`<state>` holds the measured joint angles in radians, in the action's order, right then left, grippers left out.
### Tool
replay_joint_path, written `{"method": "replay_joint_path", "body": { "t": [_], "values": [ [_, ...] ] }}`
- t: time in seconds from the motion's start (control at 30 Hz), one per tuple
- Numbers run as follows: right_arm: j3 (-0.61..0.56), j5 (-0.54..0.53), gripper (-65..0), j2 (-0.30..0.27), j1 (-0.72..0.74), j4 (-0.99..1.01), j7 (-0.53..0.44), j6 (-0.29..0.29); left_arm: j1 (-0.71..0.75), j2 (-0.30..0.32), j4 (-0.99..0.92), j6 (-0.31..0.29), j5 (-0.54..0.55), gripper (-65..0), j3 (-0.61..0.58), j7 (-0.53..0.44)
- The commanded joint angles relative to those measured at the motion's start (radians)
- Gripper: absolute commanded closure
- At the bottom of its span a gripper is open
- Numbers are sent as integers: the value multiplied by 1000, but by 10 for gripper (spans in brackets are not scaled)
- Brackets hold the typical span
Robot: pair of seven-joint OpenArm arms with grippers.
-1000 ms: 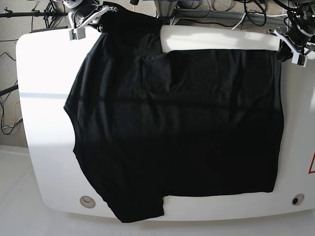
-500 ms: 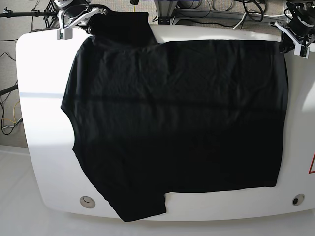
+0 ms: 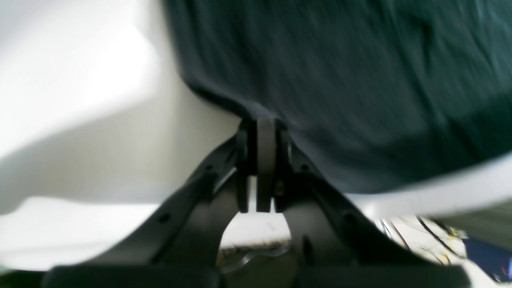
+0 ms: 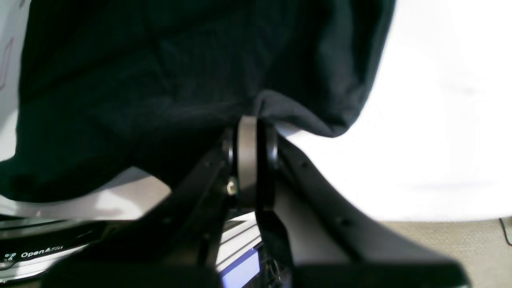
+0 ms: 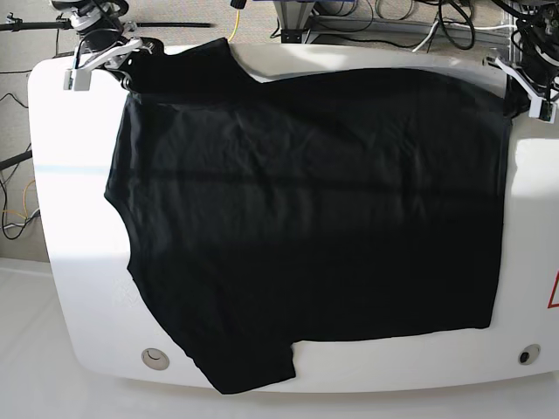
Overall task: Fold the T-shirt properly
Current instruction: 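Lower the grippers and regrasp the shirt edge lower down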
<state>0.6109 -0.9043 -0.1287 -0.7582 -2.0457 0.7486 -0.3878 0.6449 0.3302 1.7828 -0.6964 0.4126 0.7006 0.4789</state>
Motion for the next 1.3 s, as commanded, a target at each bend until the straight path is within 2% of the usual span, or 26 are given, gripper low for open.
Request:
{"method": "replay_joint_path", "body": {
  "t": [0.0,0.03,0.1,0.3,0.43,0.57,0.97,1.27],
  "values": [
    [4,-45,0,-22,25,-12,-6,-8,-19,12,23,-2,15,0,6,-16],
    [2,-53,0,-28,38,-9,0,-9,-29,10,25,-2,15,0,6,-13],
    [-25,-119,0,-74,102,-2,35,0,-96,0,27,-2,8,0,5,-8],
    [-64,-143,0,-108,183,7,72,-3,-176,-11,26,-2,10,0,9,43],
    [-91,-153,0,-103,270,-7,96,-14,-287,-38,0,-2,27,0,16,87],
    [-107,-146,0,-94,305,-5,91,-17,-333,-51,-13,-2,30,0,23,103],
    [-90,-117,0,-79,384,75,49,-15,-376,-47,-45,-2,35,0,21,89],
    [-79,-108,0,-91,459,166,69,-24,-429,-47,-71,13,24,0,10,86]
  ]
}}
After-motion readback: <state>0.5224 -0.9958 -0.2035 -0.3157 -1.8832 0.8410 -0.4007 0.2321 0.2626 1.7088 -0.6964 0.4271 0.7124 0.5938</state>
